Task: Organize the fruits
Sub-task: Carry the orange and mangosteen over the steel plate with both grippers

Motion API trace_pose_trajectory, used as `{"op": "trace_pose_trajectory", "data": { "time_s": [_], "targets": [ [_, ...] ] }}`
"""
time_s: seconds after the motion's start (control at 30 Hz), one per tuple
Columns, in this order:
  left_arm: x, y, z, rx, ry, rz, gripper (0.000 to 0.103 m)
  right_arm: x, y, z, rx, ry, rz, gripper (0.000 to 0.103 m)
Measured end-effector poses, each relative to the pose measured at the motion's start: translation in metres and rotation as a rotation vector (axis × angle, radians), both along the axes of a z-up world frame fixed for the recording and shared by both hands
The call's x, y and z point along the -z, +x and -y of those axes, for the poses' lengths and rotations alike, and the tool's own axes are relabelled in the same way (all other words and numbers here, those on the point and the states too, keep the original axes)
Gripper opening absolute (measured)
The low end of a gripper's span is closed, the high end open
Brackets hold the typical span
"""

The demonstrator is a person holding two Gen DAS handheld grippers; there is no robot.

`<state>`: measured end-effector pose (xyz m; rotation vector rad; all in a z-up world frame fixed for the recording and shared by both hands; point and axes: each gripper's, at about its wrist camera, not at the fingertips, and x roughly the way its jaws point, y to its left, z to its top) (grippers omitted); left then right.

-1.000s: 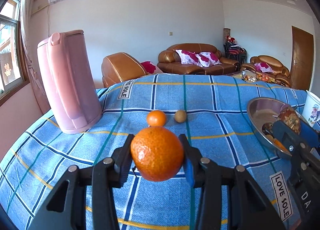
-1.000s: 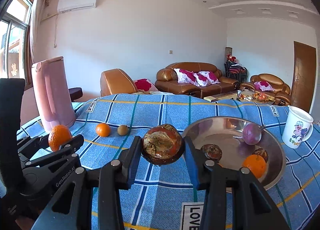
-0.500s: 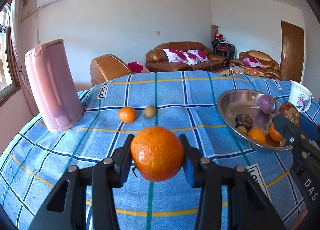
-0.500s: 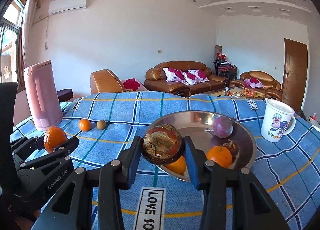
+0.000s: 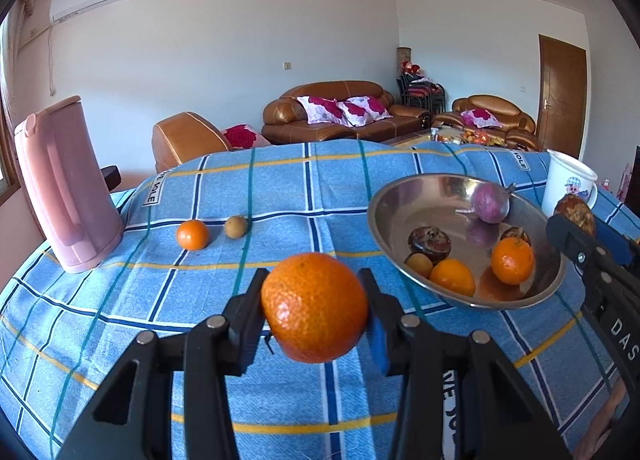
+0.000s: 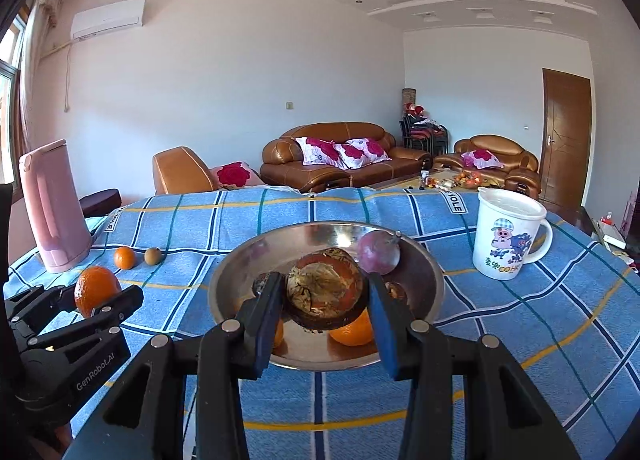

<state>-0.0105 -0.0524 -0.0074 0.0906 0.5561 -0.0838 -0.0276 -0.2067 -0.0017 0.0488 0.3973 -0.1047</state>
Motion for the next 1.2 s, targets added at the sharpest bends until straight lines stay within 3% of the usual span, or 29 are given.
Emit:
{"op": "trace_pose_trajectory", "data": {
  "time_s": [0.37, 0.73, 1.2],
  "targets": [
    [-0.002, 0.01, 0.028, 0.074, -0.034, -0.017, 0.046, -0.001, 0.003, 0.051, 0.089, 0.01, 0.004, 0.044],
    [-0.007, 0.037, 0.082, 0.147, -0.034, -0.02, 0.046, -0.001, 0.033, 0.082, 0.138, 0.006, -0.009, 0.044],
    [0.003, 0.082, 0.113, 0.136, -0.048, -0.061, 0.046, 0.002, 0.079, 0.094, 0.119, 0.025, -0.047, 0.044]
  ]
}}
